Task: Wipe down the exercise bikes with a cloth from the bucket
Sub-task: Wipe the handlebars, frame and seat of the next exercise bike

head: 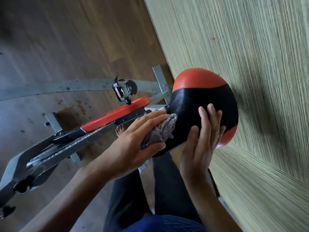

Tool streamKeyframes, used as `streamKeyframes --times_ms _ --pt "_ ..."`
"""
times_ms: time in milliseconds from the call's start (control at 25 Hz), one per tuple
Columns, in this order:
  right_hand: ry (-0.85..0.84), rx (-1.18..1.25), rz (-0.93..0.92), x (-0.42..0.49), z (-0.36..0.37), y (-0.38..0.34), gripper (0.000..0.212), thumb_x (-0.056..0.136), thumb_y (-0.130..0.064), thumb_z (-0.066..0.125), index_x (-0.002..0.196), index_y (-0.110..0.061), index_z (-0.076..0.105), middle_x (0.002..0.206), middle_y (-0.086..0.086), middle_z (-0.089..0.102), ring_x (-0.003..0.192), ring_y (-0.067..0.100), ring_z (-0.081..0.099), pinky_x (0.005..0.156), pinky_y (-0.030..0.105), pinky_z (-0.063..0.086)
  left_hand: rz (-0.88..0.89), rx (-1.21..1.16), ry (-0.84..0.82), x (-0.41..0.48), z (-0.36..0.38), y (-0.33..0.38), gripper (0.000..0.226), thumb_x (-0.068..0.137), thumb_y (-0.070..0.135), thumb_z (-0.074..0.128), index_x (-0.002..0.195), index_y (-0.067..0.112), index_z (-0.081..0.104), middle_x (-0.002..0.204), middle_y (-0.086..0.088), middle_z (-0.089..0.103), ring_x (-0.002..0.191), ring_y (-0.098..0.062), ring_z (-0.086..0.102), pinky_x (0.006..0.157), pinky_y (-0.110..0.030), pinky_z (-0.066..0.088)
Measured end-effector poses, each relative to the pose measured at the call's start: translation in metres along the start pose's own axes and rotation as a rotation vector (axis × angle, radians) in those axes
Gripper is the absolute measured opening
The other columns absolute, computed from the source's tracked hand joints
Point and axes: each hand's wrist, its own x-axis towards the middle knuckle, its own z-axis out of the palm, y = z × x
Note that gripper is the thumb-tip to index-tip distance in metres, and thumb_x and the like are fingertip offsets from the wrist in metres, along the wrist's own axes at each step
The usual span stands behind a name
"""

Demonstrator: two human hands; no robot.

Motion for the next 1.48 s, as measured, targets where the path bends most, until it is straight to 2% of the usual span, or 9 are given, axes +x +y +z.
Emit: streamKeyframes --times_ms 120,280,440,800,960,1080,1280,1360,1480 --pt "-0.030 0.064 0.025 -0.019 -0.001 -0.011 0.047 0.103 -0.018 0.042 0.147 -0.003 0.043 0.162 0.003 0.029 0.155 0.022 0.015 0.120 0.062 0.021 0.031 -0.040 -0.051 0.020 -0.001 -0.001 0.057 0.099 0.034 0.056 0.149 0.014 0.039 0.155 0.003 0.038 0.146 -0.006 0.029 0.118 -0.025 0.026" --pt "-0.060 0.075 0.042 -0.044 0.001 -0.022 0.049 0.103 -0.022 0.043 0.149 -0.008 0.039 0.164 0.004 0.025 0.154 0.026 0.017 0.124 0.050 0.022 0.043 -0.077 -0.091 0.009 -0.007 -0.006 0.059 0.099 0.033 0.055 0.150 0.010 0.037 0.156 0.000 0.036 0.147 -0.010 0.027 0.120 -0.031 0.026" --pt "-0.115 0.098 0.090 -0.059 0.010 -0.039 0.052 0.105 -0.028 0.038 0.153 -0.013 0.027 0.166 0.006 0.014 0.156 0.027 0.009 0.126 0.036 0.014 0.022 -0.108 -0.128 0.021 -0.010 -0.006 0.056 0.100 0.031 0.052 0.150 0.012 0.036 0.157 0.001 0.034 0.147 -0.006 0.026 0.120 -0.030 0.026" --pt "-0.096 0.091 0.090 -0.058 0.015 -0.040 0.051 0.105 -0.022 0.035 0.153 -0.008 0.026 0.166 0.014 0.013 0.156 0.029 0.004 0.126 0.044 0.015 0.021 -0.117 -0.165 0.020 -0.011 -0.006 0.056 0.101 0.031 0.050 0.151 0.013 0.035 0.158 0.003 0.033 0.147 -0.005 0.026 0.119 -0.024 0.024" --pt "-0.096 0.055 0.056 -0.055 0.006 -0.039 0.049 0.101 -0.021 0.045 0.147 -0.005 0.042 0.162 0.013 0.025 0.154 0.028 0.017 0.124 0.045 0.023 0.012 -0.102 -0.166 0.009 -0.013 -0.006 0.057 0.100 0.033 0.050 0.152 0.015 0.035 0.156 0.004 0.036 0.146 -0.003 0.027 0.118 -0.022 0.025" --pt "-0.034 0.041 -0.009 -0.031 -0.004 -0.028 0.041 0.098 -0.017 0.052 0.136 -0.002 0.057 0.152 0.015 0.041 0.148 0.028 0.031 0.119 0.046 0.031 0.013 -0.031 -0.186 0.028 -0.010 0.000 0.060 0.099 0.037 0.047 0.154 0.017 0.031 0.161 0.006 0.027 0.146 0.005 0.017 0.116 -0.012 0.016" --pt "-0.066 0.015 -0.007 0.002 -0.005 -0.015 0.045 0.101 -0.020 0.047 0.144 -0.007 0.049 0.159 0.009 0.034 0.153 0.019 0.019 0.121 0.055 0.025 -0.013 0.141 -0.140 0.025 0.000 0.009 0.063 0.097 0.047 0.039 0.155 0.025 0.028 0.157 0.003 0.022 0.143 -0.010 0.020 0.117 -0.019 0.015" --pt "-0.037 0.041 -0.018 0.005 -0.007 -0.011 0.042 0.101 -0.018 0.045 0.142 -0.008 0.051 0.157 0.007 0.039 0.152 0.020 0.025 0.119 0.059 0.026 0.017 0.173 -0.099 0.033 0.004 0.015 0.060 0.098 0.043 0.040 0.153 0.021 0.031 0.155 -0.001 0.027 0.142 -0.013 0.024 0.114 -0.010 0.010" --pt "0.014 0.017 0.018 0.019 -0.011 -0.006 0.040 0.101 -0.013 0.046 0.139 -0.007 0.055 0.153 0.005 0.044 0.148 0.021 0.032 0.119 0.054 0.021 0.006 0.240 -0.062 0.052 0.009 0.029 0.060 0.099 0.038 0.042 0.153 0.016 0.031 0.157 -0.005 0.026 0.143 -0.019 0.026 0.115 -0.018 0.017"
